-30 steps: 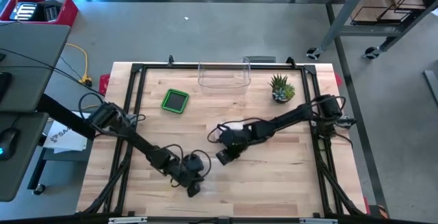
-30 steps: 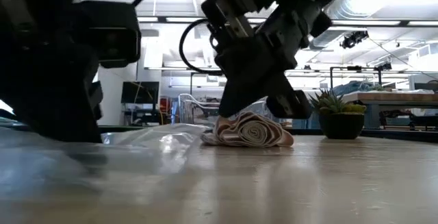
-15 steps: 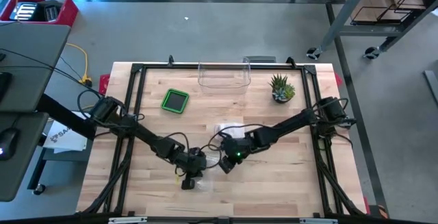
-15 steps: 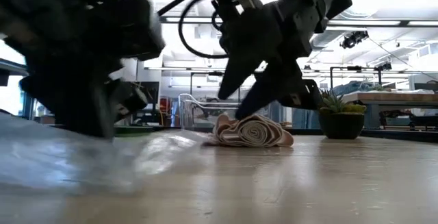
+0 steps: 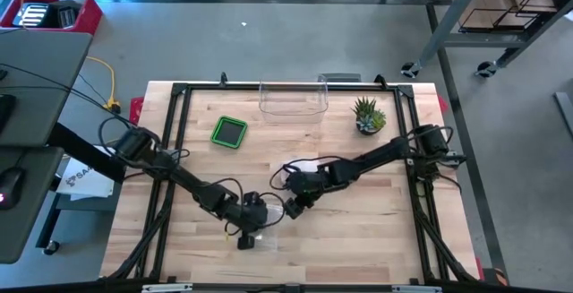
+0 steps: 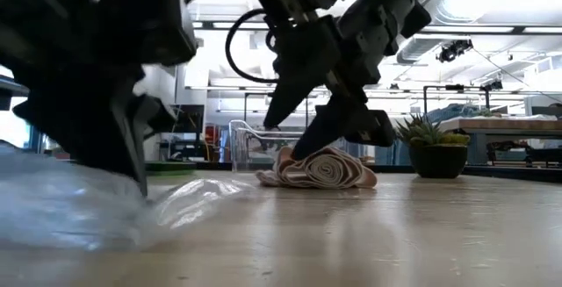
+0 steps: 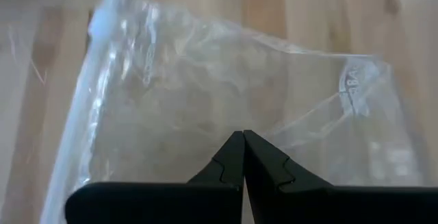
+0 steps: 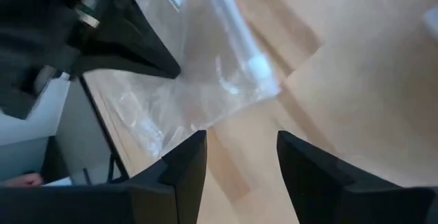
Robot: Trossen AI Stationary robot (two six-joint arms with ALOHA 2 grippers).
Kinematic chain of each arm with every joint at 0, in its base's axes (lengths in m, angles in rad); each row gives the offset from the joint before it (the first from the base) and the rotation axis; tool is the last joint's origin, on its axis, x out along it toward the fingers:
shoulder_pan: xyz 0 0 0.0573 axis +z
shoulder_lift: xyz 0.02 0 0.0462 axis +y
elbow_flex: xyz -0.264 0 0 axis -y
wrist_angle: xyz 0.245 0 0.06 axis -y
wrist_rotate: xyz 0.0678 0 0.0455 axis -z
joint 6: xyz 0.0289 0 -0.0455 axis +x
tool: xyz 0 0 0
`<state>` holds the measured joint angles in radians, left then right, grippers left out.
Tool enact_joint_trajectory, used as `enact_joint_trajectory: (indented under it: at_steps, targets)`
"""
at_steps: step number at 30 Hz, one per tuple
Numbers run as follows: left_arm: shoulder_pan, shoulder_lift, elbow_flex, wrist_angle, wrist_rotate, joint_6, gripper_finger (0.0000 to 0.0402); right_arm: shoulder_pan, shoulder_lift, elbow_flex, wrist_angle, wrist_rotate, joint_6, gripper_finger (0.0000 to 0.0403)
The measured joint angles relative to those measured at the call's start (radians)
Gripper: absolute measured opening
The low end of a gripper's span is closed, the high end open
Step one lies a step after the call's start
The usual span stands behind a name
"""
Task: Roll bandage
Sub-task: Open the transparent zip bag
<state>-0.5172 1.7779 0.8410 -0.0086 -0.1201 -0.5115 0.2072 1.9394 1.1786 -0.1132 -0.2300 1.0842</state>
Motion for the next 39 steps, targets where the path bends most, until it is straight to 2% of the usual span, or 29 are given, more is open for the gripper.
enact_joint_trajectory:
  at_steps: [4, 7, 10, 16, 27, 31, 39]
  targets:
    - [-0.002, 0.007, 0.002, -0.014, 0.012, 0.001, 0.0, -0.018, -0.001, 0.0, 0.0, 0.01, -0.019, 0.017]
    - [-0.013, 0.018, 0.002, -0.007, -0.043, 0.082, 0.0, -0.025, 0.0, 0.0, 0.0, 0.003, -0.023, 0.017]
    - [-0.012, 0.036, 0.004, 0.001, -0.055, 0.136, 0.0, -0.031, 0.002, 0.0, 0.003, -0.025, -0.027, 0.0169]
    - [-0.021, 0.06, 0.003, 0.053, -0.063, 0.103, 0.0, -0.031, 0.037, 0.0, 0.003, -0.056, -0.07, 0.0169]
    - [-0.045, 0.063, 0.002, 0.072, -0.097, 0.1, 0.0, -0.035, 0.115, 0.0, 0.112, -0.049, 0.22, 0.0169]
    - [-0.045, 0.062, 0.001, 0.074, -0.1, 0.061, 0.0, -0.012, 0.12, 0.001, 0.135, -0.009, 0.317, 0.0167]
    - [-0.046, 0.062, 0.0, 0.08, -0.1, -0.09, 0.0, 0.007, 0.106, 0.0, 0.194, 0.009, 0.381, 0.0133]
